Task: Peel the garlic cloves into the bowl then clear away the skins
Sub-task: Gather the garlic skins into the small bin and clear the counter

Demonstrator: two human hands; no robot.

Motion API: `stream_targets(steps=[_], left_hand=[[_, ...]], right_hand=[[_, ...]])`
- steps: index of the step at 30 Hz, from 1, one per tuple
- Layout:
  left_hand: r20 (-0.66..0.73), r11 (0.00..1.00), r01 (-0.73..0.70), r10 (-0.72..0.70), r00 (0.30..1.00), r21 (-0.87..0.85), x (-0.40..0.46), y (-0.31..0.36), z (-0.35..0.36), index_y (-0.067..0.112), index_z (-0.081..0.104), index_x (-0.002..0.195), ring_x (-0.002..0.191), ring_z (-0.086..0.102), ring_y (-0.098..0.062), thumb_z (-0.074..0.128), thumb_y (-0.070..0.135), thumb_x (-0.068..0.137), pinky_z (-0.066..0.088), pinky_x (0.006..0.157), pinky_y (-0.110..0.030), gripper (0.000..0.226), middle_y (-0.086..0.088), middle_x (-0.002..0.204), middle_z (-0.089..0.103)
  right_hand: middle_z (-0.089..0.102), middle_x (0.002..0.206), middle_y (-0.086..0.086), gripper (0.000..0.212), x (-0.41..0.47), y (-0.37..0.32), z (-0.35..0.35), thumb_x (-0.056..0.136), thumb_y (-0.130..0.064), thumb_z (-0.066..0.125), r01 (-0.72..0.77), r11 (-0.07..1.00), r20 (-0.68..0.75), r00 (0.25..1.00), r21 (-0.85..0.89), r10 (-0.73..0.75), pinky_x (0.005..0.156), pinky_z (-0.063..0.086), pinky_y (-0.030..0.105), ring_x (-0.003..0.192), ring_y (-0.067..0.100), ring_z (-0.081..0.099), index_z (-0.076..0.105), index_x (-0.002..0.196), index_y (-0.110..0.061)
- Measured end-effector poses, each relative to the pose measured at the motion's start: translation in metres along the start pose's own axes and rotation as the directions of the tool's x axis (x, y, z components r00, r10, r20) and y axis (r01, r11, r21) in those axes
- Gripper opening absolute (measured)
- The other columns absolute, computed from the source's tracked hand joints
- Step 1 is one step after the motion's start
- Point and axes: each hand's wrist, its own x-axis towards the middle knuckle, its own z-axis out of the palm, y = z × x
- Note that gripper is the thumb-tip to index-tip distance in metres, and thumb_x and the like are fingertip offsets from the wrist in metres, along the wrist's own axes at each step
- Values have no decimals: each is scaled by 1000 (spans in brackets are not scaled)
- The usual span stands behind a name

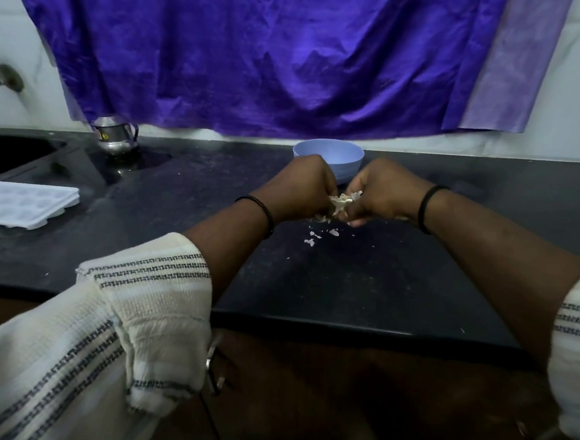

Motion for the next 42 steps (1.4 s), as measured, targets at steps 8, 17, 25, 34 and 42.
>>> stream_targets(steps=[8, 17, 25, 34, 42], left_hand=[[-49, 999, 8, -6, 999, 34, -16, 7, -19, 13, 78, 79, 47, 55, 1, 78, 7, 78, 40, 47, -9, 7, -1, 70, 71], [-51, 982, 74, -66, 997, 171, -84, -13, -65, 11, 79, 86, 55, 57, -8, 78, 10, 79, 50, 57, -23, 7, -4, 76, 73], [56, 931, 195, -222, 973, 308, -149, -44, -83, 8, 78, 88, 43, 54, -1, 74, 9, 80, 52, 59, -23, 9, -3, 70, 72], [141, 832, 361, -453, 880, 422, -282, -103, -99, 6, 77, 87, 55, 61, -18, 76, 11, 80, 48, 53, -19, 9, -8, 77, 73], [168, 727, 631, -681, 712, 271, -407, -219, -28, 18, 63, 65, 60, 56, -18, 81, 16, 74, 51, 63, -33, 20, 4, 58, 55]], right_hand=[[69, 54, -2, 11, -15, -25, -4, 73, 0, 84, 10, 998, -31, 999, -60, -11, 49, 49, 13, 49, 3, 65, 74, 78, -2], [76, 75, 11, 19, -36, -80, 36, 71, -5, 87, 125, 992, 27, 992, -33, -125, 81, 61, 37, 72, 17, 73, 75, 84, 1], [73, 77, 14, 25, -64, -118, 101, 74, 9, 78, 47, 957, 241, 963, 287, -120, 54, 56, 18, 60, 12, 71, 68, 97, 15], [70, 72, 17, 24, -104, -177, 229, 72, 12, 78, 15, 910, 463, 857, 414, -225, 52, 56, 19, 56, 12, 69, 66, 92, 19], [67, 79, 26, 17, -121, -187, 400, 73, 14, 77, 94, 971, 670, 708, 221, -221, 73, 62, 38, 73, 27, 70, 66, 86, 16]])
